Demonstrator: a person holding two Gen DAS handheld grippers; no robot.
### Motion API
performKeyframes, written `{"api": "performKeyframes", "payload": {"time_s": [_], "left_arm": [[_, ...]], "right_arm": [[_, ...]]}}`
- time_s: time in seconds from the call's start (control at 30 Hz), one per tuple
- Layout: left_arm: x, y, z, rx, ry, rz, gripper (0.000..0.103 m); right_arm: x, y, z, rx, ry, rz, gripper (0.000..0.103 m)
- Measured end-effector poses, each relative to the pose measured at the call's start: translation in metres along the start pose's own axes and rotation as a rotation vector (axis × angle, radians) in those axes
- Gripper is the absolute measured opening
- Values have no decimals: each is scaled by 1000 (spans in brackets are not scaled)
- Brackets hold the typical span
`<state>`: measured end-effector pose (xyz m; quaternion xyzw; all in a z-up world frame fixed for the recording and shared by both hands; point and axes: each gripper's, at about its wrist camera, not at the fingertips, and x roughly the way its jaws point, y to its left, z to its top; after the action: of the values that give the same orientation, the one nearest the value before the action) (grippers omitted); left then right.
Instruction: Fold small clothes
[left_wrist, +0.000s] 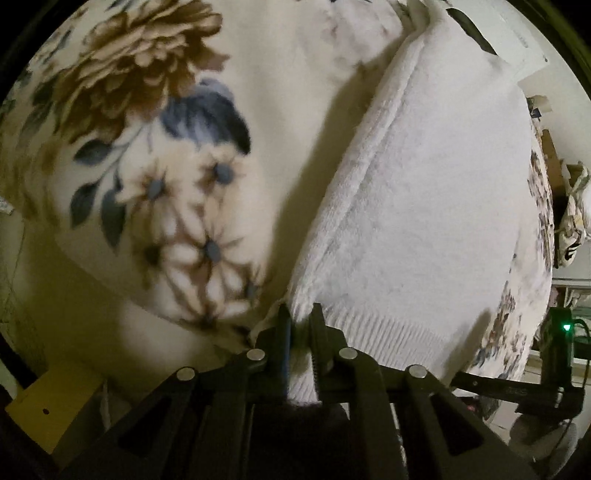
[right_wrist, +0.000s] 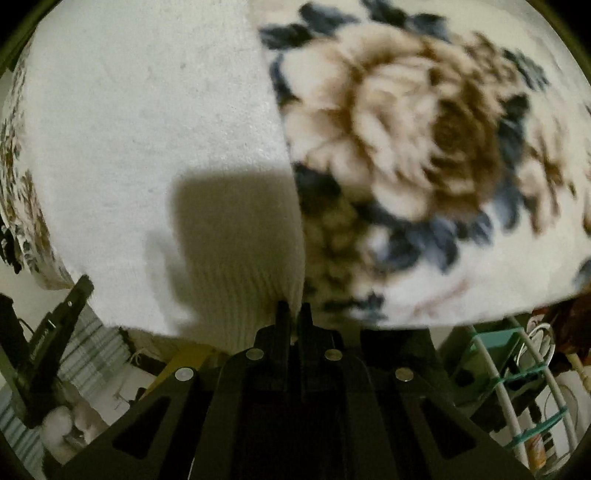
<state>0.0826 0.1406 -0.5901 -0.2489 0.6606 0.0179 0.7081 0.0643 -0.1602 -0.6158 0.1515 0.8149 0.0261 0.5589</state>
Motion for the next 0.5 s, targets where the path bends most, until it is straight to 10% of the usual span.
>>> {"api": "performKeyframes", "payload": {"time_s": [0.13, 0.27, 0.5], "left_arm": [[-15, -6, 3, 36, 15, 9, 21], [-31, -8, 5, 59, -8, -27, 46], [-10, -2, 35, 102, -16, -136, 55]], "right_arm": [[-3, -1, 9, -4, 24, 41, 13], [-22, -20, 16, 31, -38, 154, 52], [-17, -39, 35, 69, -96, 296, 58]]}}
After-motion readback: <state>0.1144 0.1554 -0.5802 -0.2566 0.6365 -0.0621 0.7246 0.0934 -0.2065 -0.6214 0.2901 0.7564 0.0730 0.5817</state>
